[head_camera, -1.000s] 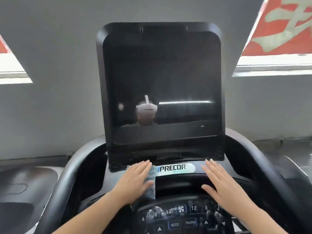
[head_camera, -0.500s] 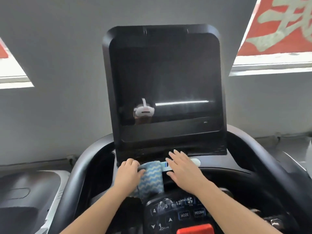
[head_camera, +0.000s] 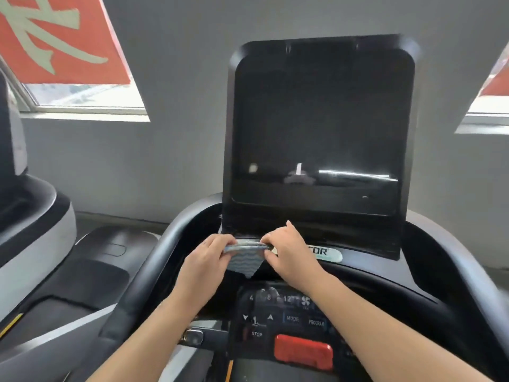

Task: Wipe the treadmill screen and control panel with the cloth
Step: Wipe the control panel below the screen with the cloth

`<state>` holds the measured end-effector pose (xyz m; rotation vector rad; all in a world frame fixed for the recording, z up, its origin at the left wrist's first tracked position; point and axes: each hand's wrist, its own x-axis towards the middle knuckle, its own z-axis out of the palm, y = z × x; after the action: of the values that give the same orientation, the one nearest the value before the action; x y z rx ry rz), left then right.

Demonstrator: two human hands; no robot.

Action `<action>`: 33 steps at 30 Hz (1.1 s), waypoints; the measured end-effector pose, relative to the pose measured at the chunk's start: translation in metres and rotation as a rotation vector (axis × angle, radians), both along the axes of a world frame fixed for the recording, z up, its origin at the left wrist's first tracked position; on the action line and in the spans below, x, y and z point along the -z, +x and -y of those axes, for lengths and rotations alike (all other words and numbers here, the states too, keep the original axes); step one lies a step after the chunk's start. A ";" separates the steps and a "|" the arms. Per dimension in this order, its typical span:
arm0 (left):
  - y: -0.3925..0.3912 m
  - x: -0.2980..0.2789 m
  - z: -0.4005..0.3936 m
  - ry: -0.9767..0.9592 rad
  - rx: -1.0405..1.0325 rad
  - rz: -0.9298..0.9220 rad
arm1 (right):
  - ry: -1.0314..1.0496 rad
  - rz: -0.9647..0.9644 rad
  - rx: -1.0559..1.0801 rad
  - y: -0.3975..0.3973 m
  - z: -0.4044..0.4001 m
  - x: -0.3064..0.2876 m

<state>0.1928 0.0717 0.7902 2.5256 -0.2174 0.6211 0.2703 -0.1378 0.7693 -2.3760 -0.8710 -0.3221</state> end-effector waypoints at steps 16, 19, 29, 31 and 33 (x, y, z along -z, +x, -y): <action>-0.039 0.064 0.050 -0.417 -0.328 -0.274 | -0.343 0.059 0.062 -0.039 0.022 0.035; -0.021 0.089 0.062 -0.050 -0.359 -0.164 | -0.253 0.118 0.105 -0.033 0.040 0.037; -0.007 0.124 0.043 0.691 0.245 -0.002 | -0.378 -0.122 0.240 -0.071 0.168 0.084; 0.002 0.128 0.033 0.741 0.293 -0.024 | -0.417 -0.205 0.245 -0.070 0.169 0.085; 0.005 0.134 0.027 0.761 0.328 -0.008 | -0.434 -0.248 0.262 -0.068 0.166 0.085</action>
<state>0.1974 0.0446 0.6565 3.0878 -1.0054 0.4432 0.2024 -0.3041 0.6845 -2.8611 -0.5535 0.0740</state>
